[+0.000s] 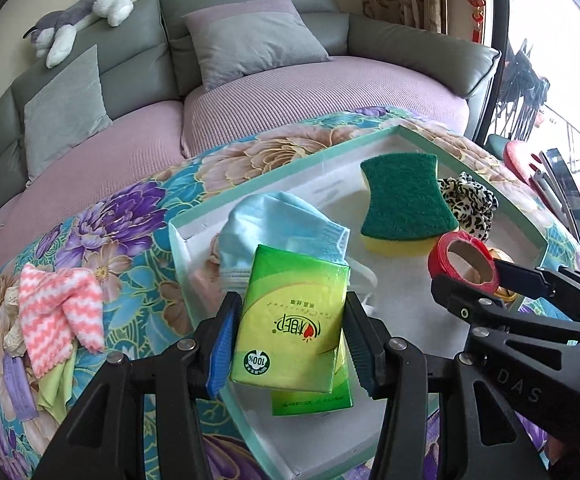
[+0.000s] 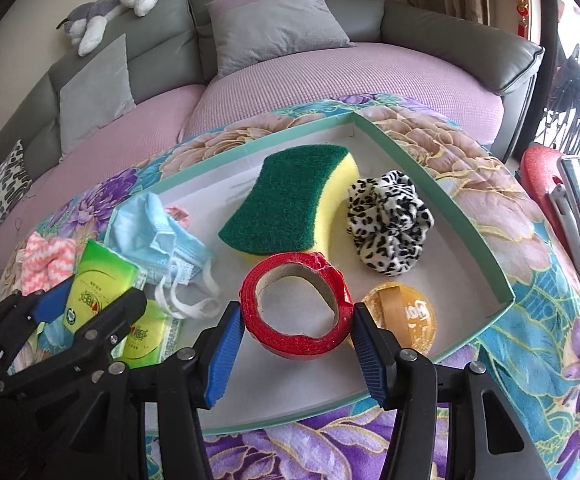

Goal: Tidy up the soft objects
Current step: 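Carry the tissue pack and red tape roll over the white tray, then open both tools to release the tissue pack and tape in the tray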

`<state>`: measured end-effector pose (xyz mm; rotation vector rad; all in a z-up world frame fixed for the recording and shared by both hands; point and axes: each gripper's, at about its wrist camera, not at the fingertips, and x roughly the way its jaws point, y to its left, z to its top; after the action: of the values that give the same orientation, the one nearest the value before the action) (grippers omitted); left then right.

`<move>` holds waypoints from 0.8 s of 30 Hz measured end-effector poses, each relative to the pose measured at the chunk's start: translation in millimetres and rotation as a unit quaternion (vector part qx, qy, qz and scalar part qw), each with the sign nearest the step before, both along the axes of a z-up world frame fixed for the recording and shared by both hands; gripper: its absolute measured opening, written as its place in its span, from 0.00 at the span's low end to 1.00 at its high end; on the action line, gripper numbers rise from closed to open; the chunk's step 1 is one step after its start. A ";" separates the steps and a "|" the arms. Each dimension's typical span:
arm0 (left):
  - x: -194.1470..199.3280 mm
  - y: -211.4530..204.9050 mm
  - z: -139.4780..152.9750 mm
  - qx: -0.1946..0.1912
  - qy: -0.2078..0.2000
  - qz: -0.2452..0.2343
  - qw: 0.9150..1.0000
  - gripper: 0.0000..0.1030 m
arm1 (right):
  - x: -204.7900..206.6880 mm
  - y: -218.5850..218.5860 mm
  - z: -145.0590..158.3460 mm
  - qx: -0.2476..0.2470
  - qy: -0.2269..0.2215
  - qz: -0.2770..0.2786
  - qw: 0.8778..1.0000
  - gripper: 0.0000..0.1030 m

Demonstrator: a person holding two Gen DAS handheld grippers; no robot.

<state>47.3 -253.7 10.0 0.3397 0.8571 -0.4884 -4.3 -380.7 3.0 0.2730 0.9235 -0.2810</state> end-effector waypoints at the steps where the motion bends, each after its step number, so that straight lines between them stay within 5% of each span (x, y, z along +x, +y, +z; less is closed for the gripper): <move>1: 0.9 -1.7 -1.3 0.001 0.001 -0.001 1.000 0.51 | 0.0 -1.7 -0.3 0.000 0.000 -0.003 1.000 0.56; 18: 19.6 -8.5 -10.6 0.005 -0.007 0.007 1.000 0.51 | -3.1 -13.9 1.2 -0.002 -0.001 -0.021 1.000 0.56; 24: 21.5 -1.4 -6.4 -0.004 -0.003 0.016 1.000 0.61 | -2.9 -12.7 1.2 -0.005 0.001 -0.021 1.000 0.56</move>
<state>68.8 -255.0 3.6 0.3184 0.8540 -0.4612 -7.3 -393.4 4.2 0.2836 0.9180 -0.3252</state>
